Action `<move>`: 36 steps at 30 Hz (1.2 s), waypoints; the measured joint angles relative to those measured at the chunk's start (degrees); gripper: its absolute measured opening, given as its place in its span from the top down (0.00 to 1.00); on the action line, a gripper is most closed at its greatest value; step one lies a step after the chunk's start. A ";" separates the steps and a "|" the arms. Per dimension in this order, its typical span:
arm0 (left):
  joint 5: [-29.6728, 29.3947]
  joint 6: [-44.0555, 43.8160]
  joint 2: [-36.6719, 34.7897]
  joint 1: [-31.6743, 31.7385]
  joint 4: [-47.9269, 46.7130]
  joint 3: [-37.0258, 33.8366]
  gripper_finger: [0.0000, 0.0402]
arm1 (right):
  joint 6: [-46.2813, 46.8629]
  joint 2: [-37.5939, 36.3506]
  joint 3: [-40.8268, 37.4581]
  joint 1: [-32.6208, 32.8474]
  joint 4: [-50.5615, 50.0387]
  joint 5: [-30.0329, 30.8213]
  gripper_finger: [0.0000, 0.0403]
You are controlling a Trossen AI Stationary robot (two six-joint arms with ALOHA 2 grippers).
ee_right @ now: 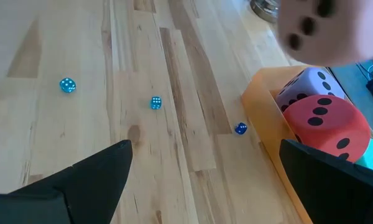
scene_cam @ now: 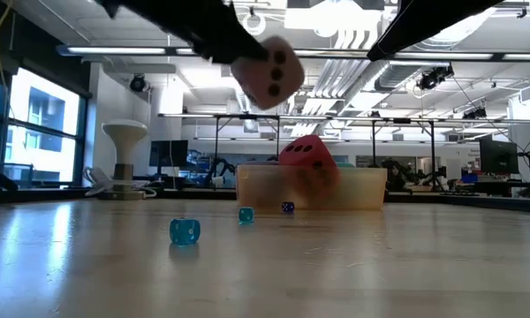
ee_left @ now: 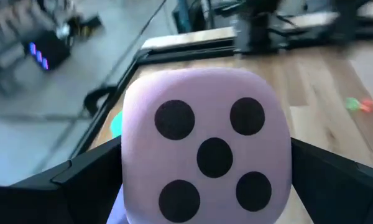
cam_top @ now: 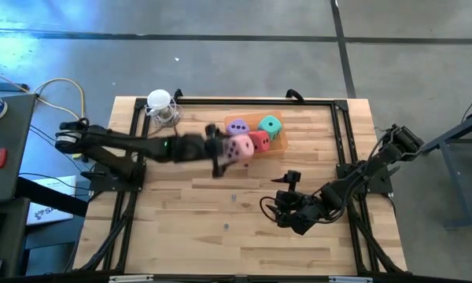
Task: Pick & Place Dice
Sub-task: Put the large pink dice into the orange container
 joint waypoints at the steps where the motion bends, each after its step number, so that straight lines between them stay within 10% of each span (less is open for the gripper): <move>1: 2.59 -1.49 0.00 2.45 -0.16 0.00 0.01 | 0.00 0.00 0.00 0.00 0.00 0.02 0.01; 6: 14.01 -3.85 2.75 9.76 0.74 -0.09 0.01 | -0.68 0.00 0.00 0.00 -0.01 0.03 0.01; 36: 10.03 -3.81 8.24 12.52 -10.89 0.02 0.01 | -0.85 0.00 0.00 0.00 0.87 -0.16 0.01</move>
